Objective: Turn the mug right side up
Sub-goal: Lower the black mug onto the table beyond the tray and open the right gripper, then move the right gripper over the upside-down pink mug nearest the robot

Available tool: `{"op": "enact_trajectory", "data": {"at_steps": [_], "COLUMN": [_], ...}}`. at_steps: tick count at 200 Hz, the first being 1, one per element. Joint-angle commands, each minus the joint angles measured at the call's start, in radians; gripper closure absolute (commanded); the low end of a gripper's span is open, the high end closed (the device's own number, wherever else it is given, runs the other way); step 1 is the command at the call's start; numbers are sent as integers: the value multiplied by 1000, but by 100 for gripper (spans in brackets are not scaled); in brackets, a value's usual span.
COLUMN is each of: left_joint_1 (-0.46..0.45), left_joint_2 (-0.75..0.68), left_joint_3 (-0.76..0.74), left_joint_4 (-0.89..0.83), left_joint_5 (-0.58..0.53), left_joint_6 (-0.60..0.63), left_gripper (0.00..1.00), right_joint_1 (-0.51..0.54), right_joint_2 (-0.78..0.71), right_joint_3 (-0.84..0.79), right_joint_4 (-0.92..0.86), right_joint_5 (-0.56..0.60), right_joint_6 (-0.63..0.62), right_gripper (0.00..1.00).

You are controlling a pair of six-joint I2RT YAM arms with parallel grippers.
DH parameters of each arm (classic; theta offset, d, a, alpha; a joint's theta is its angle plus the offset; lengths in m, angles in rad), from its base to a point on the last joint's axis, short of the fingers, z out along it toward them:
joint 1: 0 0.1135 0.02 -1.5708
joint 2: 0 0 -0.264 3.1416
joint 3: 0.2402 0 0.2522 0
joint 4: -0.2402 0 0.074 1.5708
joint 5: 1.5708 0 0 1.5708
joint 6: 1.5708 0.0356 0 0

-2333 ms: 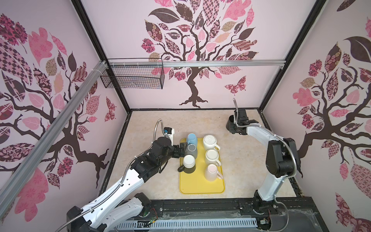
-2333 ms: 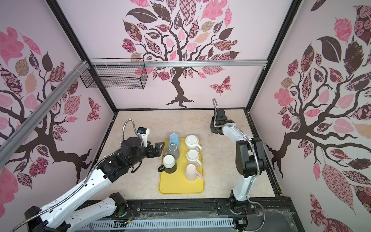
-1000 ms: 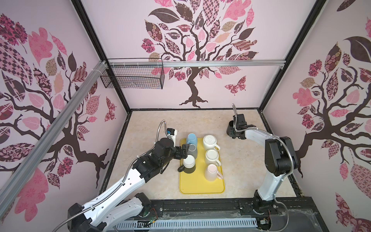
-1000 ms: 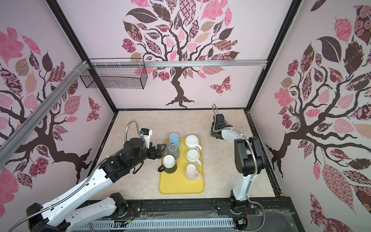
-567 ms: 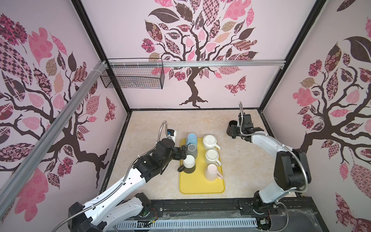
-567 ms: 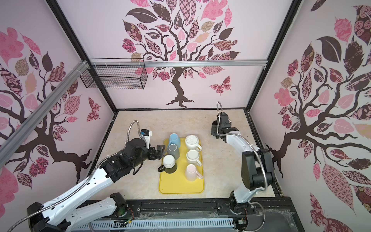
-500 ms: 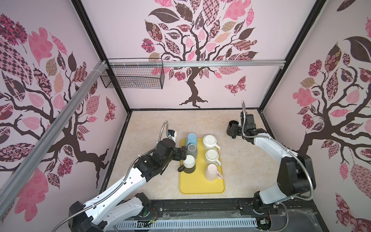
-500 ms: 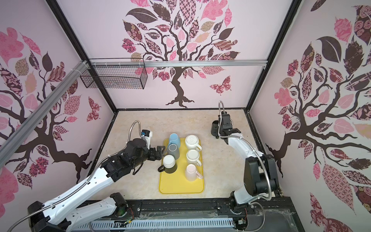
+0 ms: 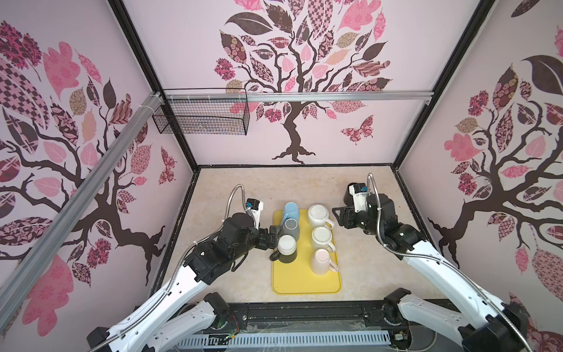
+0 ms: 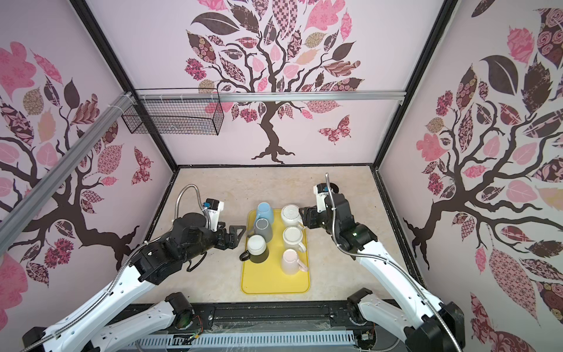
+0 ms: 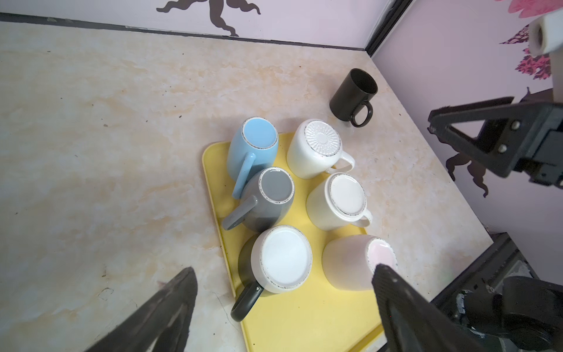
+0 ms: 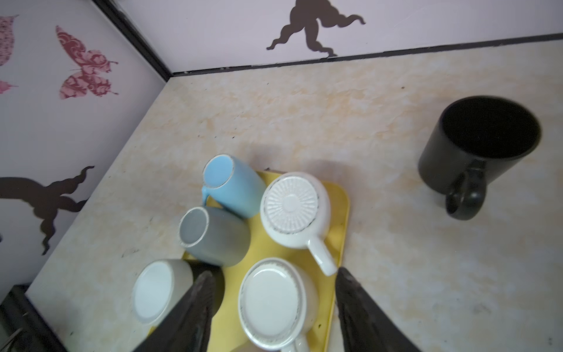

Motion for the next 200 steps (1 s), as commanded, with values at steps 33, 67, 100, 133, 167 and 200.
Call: {"op": "enact_trajectory", "data": {"at_steps": [33,67,100,133,167,200], "left_joint_1": [-2,-2,-2,-1,-1,-1], "left_joint_2": [-58,-34,-14,-15,-17,-23], "left_joint_3": [-90,-115,-135,-141,-165,-189], "left_joint_4": [65,117,158,173,194,209], "left_joint_5": [95,122,159,183,180,178], "left_joint_6": [-34,-40,-45,-47,-56,-64], "left_gripper": [8,11,12,13,12,12], "right_joint_1": [18,22,24,33,61,62], "right_joint_2": [-165,-168,-127,-86,-152,-206], "right_joint_3": [36,64,88,134,25,-64], "right_joint_4": [-248,-373,-409,-444,-303,-204], "right_joint_5": [-76,-13,-103,-94,81,194], "right_joint_6": [-21,-56,-63,-134,-314,-489], "right_gripper": [31,38,42,43,39,24]}}
